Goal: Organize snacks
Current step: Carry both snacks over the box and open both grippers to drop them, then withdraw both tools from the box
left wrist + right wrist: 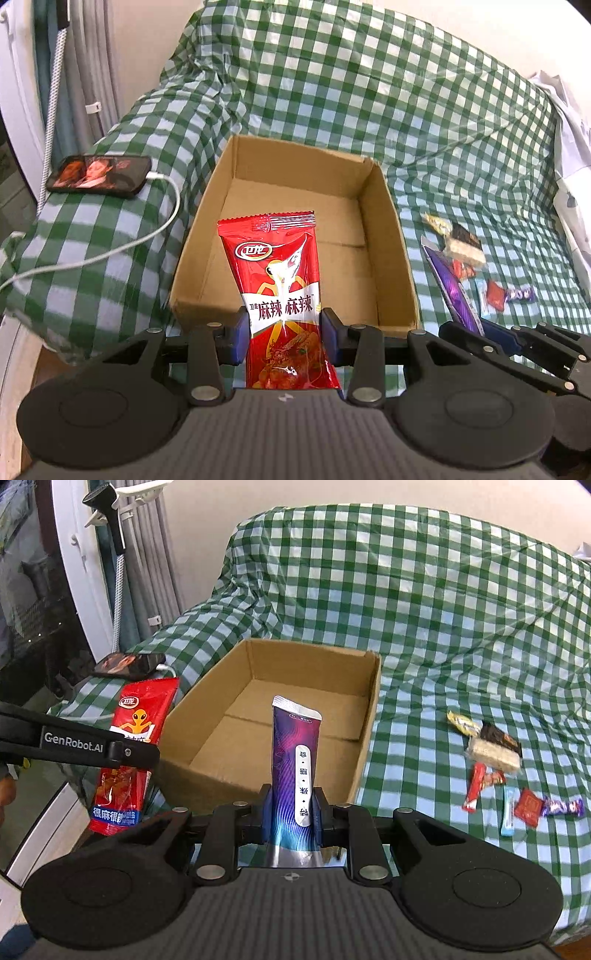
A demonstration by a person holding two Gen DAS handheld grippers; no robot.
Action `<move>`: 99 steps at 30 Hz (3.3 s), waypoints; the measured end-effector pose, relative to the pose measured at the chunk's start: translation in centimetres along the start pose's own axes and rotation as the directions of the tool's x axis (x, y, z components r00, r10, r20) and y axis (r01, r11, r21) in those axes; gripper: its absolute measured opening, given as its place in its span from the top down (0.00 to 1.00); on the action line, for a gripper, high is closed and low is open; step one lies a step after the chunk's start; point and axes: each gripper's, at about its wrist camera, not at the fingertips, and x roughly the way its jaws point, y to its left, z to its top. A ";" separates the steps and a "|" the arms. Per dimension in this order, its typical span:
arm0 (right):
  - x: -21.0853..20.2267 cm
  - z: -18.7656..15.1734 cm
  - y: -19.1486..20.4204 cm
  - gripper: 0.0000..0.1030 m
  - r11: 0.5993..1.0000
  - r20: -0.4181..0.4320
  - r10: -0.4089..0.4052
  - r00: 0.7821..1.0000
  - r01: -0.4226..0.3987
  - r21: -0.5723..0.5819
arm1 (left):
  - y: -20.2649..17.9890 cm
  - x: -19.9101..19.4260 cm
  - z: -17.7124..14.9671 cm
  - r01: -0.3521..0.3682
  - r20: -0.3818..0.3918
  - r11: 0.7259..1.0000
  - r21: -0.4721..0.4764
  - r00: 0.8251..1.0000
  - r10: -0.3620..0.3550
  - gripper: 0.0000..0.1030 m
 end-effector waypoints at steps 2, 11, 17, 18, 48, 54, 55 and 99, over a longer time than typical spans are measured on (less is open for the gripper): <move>0.5 0.8 -0.3 0.78 1.000 0.009 -0.004 1.000 0.004 -0.005 | -0.2 0.9 1.1 0.004 0.003 1.000 -0.001 1.000 -0.004 0.57; 5.6 4.1 -1.6 0.78 1.000 -0.003 0.000 1.000 0.000 0.019 | 0.1 6.0 5.3 -0.003 -0.020 1.000 -0.003 1.000 0.003 0.57; 9.3 5.6 -2.5 0.78 0.999 -0.024 0.011 1.000 -0.010 0.040 | 0.6 9.9 7.3 -0.016 -0.058 1.000 -0.004 0.998 0.016 0.57; 9.9 5.8 -2.6 0.78 0.999 -0.028 0.011 1.000 -0.010 0.039 | 0.6 10.5 7.6 -0.018 -0.057 1.000 -0.003 0.998 0.018 0.57; 13.6 5.4 -5.0 0.19 0.991 -0.074 -0.007 0.997 0.017 0.133 | 0.2 12.5 6.7 -0.105 -0.048 0.991 0.087 0.993 0.110 0.00; 9.2 1.8 -2.1 0.12 0.995 -0.149 0.018 0.989 -0.003 0.101 | 1.0 8.4 0.8 -0.114 -0.125 0.993 0.039 0.985 0.118 0.00; 8.3 1.3 -1.7 0.12 0.996 -0.156 0.021 0.987 -0.008 0.084 | 1.1 7.7 0.1 -0.114 -0.126 0.993 0.032 0.985 0.117 0.00; -10.1 -4.1 1.8 0.04 0.999 0.132 -0.031 0.991 0.028 0.030 | -2.3 -7.2 -7.8 -0.201 0.078 0.976 0.087 0.978 0.195 0.00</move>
